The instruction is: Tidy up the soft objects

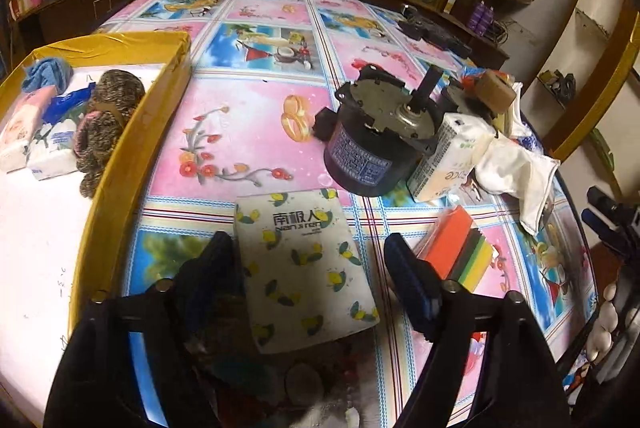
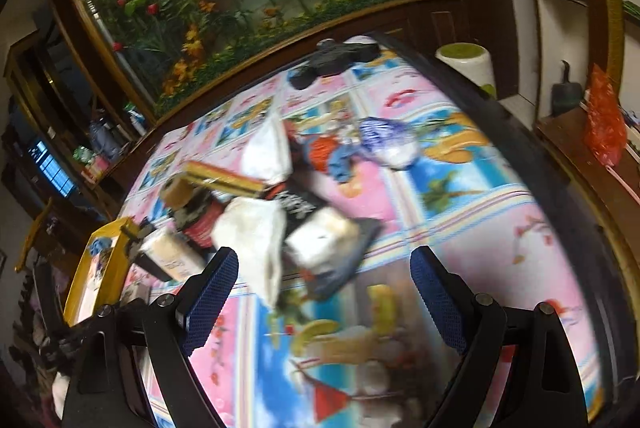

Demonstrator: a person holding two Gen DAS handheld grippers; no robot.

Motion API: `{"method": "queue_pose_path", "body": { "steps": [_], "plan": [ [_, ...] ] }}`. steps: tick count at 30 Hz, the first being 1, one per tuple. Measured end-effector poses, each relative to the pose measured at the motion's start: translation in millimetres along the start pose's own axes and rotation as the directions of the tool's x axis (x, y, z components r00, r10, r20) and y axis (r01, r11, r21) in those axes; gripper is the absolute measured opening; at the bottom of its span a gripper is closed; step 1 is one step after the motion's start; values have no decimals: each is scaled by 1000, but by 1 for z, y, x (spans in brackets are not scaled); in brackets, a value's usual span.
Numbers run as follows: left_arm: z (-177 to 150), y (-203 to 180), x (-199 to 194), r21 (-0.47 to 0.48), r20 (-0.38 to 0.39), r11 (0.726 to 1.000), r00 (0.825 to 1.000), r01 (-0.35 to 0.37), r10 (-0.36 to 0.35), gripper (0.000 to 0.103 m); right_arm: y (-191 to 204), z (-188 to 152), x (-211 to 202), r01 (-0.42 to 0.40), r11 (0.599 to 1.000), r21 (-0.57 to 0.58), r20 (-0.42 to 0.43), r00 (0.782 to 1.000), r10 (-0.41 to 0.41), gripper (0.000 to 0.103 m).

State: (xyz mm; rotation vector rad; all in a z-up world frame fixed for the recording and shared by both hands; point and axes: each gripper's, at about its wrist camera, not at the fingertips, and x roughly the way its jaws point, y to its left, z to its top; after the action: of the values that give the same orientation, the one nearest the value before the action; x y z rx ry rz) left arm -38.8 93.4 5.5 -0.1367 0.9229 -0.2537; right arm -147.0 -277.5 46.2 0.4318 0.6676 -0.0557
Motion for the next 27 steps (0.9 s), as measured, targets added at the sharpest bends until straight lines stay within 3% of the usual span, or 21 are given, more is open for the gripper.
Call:
{"method": "queue_pose_path", "body": {
  "steps": [2,8,13,15,19,22,24,27],
  "plan": [
    [-2,5,-3,-10,10,1000,1000,11,-11,58,1,-1,0,15,1000,-21,-43,999,-16,90],
    [-4,6,-4,-11,13,1000,1000,27,-26,58,27,-5,4,38,994,-102,-91,995,-47,89],
    [-4,6,-4,-9,12,1000,1000,25,-25,58,46,7,23,189,967,-171,-86,975,-206,84],
    [-4,5,-4,-7,10,1000,1000,27,-27,60,49,14,38,226,956,-185,-108,963,-249,74],
    [-4,0,-2,16,3,999,1000,28,-28,67,59,20,75,218,937,-272,-164,949,-268,73],
    [-5,-1,-2,21,1,999,1000,24,-25,67,63,23,86,218,923,-317,-127,955,-269,73],
    [-5,1,-3,9,7,1000,1000,20,-20,61,64,23,85,191,930,-314,-132,961,-242,43],
    [-6,9,-6,-28,21,999,999,42,-42,52,58,19,74,138,955,-264,-152,972,-182,35]
  ]
}}
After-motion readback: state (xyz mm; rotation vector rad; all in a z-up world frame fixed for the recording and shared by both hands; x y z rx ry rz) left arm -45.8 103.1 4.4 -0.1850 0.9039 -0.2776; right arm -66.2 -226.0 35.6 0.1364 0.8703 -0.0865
